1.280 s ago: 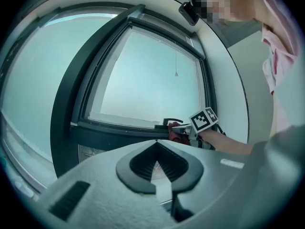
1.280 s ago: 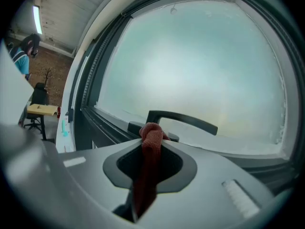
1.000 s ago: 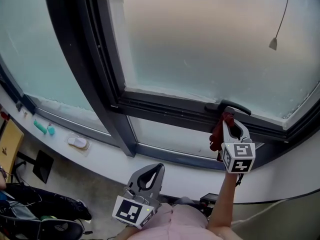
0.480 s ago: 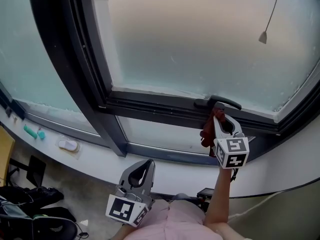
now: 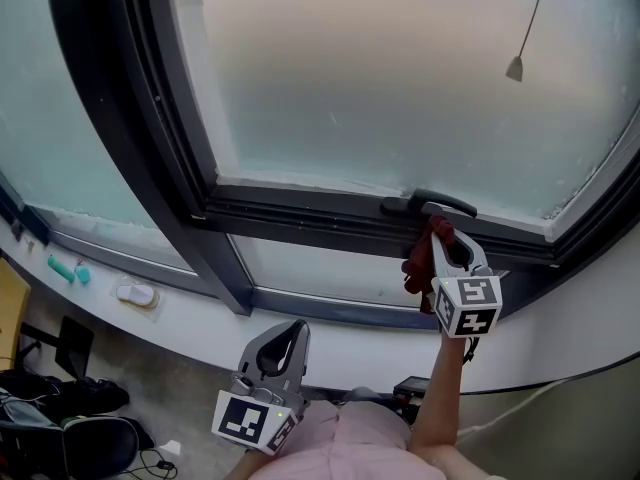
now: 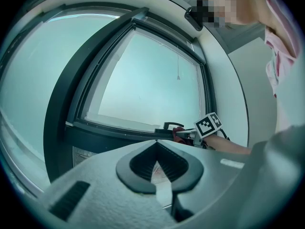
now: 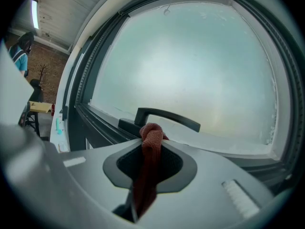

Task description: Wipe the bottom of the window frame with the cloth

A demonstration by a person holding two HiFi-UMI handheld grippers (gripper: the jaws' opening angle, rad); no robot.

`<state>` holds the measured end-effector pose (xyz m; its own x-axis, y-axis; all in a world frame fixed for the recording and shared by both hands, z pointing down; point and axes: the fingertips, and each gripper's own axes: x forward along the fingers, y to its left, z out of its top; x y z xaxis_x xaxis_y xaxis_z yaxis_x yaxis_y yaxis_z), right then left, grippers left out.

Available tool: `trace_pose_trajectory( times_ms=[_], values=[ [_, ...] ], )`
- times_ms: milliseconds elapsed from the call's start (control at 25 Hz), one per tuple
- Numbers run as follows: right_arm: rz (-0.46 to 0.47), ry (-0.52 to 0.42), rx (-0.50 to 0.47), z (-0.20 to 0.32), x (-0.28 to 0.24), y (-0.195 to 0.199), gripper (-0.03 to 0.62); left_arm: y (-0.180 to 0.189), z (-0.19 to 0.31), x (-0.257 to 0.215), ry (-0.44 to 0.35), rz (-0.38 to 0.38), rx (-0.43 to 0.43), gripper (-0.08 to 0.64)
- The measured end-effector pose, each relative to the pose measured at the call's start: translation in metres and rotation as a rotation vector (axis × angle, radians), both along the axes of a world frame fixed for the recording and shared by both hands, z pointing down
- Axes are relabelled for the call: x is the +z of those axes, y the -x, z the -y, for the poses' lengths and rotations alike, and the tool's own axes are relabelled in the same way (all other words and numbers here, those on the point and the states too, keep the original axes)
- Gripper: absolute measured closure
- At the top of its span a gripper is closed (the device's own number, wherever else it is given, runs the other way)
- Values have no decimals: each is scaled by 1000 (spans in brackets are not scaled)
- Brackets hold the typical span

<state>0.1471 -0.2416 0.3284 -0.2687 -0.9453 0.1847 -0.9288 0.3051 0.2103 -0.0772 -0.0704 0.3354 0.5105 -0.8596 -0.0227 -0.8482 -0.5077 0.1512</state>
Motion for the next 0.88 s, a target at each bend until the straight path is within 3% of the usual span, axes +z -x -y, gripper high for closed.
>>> trace_pose_trajectory(
  times_ms=[320, 880],
  values=[
    [20, -16, 54, -4, 0, -34, 532, -24, -1, 1, 8, 8, 46, 560],
    [33, -8, -1, -6, 1, -47, 532, -63, -9, -2, 23, 24, 64, 560]
  ],
)
